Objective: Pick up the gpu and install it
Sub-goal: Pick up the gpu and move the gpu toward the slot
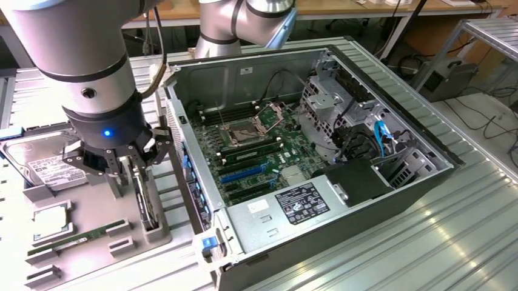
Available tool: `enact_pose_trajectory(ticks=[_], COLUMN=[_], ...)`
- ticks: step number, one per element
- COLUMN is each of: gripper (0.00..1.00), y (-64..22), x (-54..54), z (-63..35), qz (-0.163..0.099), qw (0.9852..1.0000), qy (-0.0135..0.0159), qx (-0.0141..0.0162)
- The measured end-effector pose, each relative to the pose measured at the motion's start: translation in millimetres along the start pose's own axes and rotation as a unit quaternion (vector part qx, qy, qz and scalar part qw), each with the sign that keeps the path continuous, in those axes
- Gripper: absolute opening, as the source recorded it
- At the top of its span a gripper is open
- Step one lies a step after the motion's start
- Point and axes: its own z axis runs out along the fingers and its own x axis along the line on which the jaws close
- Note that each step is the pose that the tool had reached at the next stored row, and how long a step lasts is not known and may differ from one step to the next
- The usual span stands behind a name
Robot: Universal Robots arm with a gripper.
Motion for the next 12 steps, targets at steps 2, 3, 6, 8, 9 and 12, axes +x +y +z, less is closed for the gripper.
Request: enact_pose_trajectory(ticks=[2, 3, 6, 8, 9, 12], gripper=[0.36, 0.36, 0.36, 0.36, 0.36, 0.36], y=[-0.2, -0.3, -0.5, -0.6, -0.7, -0.9], x=[0.2, 0.2, 0.3, 0.5, 0.6, 1.2], z=[5.3, 6.9, 12.3, 15.8, 17.3, 22.2], qz=[-0.001, -0.001, -0.001, -0.002, -0.002, -0.003], qw=[1.0000, 1.0000, 1.0000, 1.0000, 1.0000, 1.0000], qy=[-0.0006, -0.0008, -0.0014, -0.0014, -0.0014, -0.0014], qx=[0.0000, -0.0001, -0.0002, -0.0006, -0.0010, -0.0031])
